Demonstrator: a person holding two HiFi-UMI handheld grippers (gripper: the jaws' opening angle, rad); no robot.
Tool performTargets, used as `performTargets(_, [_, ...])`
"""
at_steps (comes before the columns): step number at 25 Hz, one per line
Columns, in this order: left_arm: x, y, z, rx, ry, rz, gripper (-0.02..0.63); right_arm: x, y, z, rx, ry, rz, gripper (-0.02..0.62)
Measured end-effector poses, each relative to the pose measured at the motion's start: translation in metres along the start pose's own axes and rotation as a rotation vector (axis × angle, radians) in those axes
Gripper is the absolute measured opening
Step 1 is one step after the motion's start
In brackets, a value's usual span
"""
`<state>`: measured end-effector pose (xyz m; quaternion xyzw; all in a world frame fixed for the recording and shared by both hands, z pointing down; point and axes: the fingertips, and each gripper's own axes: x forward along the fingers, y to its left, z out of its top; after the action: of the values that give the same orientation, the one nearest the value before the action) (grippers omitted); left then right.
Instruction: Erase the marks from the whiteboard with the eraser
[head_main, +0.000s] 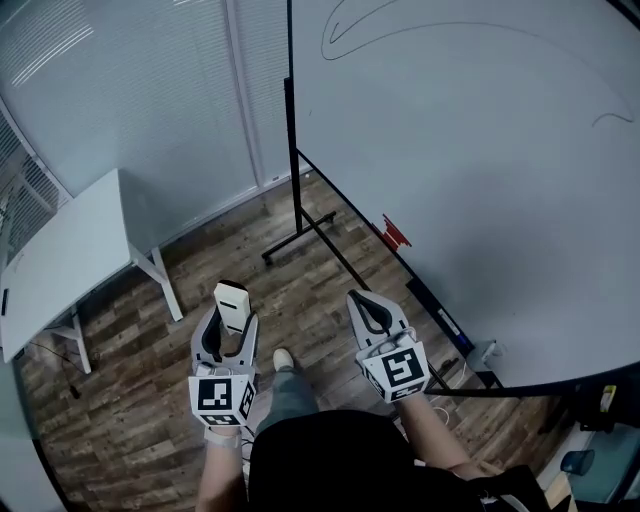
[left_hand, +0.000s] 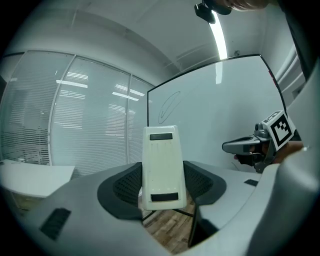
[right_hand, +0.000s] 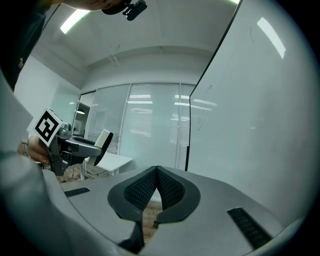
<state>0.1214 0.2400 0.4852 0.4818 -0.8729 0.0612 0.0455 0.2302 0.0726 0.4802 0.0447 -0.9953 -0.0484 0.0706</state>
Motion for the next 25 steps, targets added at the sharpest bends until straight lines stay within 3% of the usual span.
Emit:
performTargets(11, [0.164, 0.136, 0.029, -0.047, -0.010, -0.151, 0.264, 0.201, -0.042, 0.047, 0.014, 0.011, -0.111, 0.026])
performTargets(18, [0.255, 0.149, 0.049, -0.086, -0.046, -0.243, 0.264, 0.248, -0.088, 0.052, 0.017, 0.017, -0.209, 0.026])
performTargets(25, [0.372, 0.125, 0.097, -0.099, -0.139, -0.319, 0.264, 0.268, -0.157, 0.042, 0.031, 0.045, -0.306, 0.026])
